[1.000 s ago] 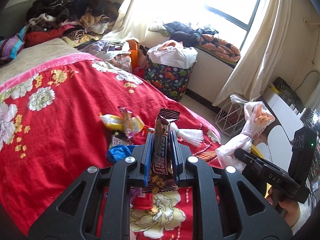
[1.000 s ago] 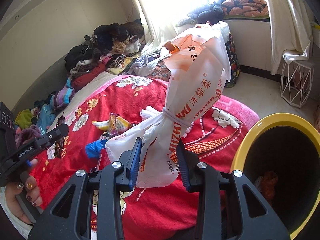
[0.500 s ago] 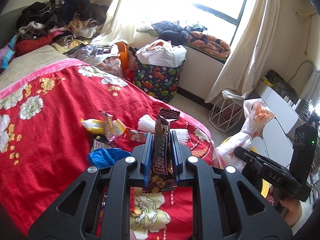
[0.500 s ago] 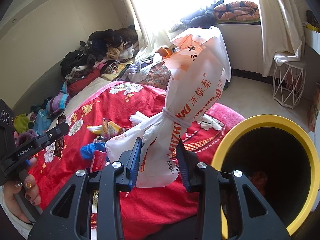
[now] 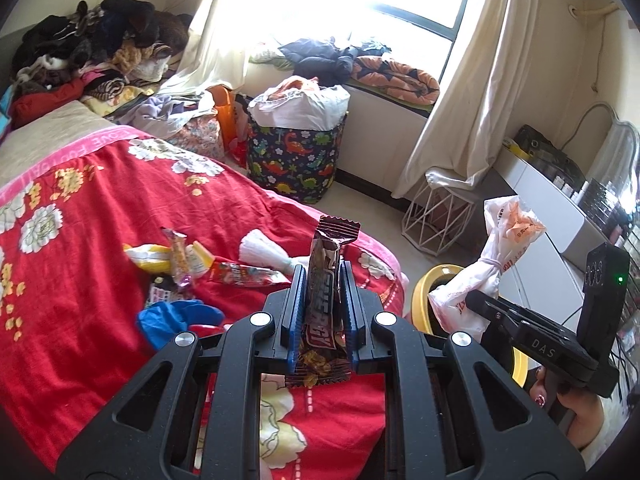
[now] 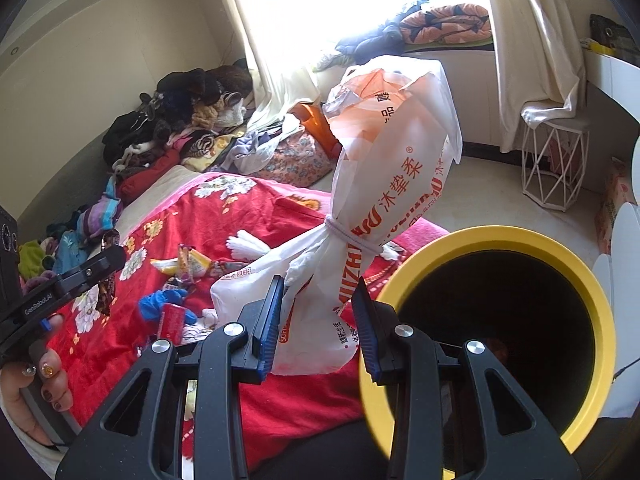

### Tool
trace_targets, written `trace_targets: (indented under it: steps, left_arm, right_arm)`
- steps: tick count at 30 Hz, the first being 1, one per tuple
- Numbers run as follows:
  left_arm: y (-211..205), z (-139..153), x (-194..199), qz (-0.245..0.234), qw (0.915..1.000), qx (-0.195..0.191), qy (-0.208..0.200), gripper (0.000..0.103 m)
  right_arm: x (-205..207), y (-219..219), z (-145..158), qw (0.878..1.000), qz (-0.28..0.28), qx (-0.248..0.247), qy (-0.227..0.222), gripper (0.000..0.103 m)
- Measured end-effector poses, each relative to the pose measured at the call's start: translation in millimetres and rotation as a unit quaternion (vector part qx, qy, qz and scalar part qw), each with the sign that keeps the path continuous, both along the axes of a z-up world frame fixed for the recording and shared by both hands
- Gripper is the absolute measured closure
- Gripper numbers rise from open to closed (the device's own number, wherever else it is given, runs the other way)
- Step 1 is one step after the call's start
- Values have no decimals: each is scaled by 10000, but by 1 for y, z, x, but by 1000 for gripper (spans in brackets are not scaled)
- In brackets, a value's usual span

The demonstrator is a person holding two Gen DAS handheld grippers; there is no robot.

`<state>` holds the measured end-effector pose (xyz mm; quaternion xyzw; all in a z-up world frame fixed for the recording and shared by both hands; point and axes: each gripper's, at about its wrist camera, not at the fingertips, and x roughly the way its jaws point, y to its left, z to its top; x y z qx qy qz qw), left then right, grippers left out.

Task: Collect trash
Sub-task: 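Carry the white bag and candy wrapper over the yellow bin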

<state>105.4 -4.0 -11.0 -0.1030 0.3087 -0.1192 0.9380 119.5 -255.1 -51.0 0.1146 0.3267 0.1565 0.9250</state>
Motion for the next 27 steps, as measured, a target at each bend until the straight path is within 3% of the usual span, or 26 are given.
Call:
trace_targets:
  steps: [27]
  left_arm:
    - [-76,-5,10,-786,9968,116,-12,91]
  right_arm:
    - [-15,-66,-8,9969,-752,-209,14,70]
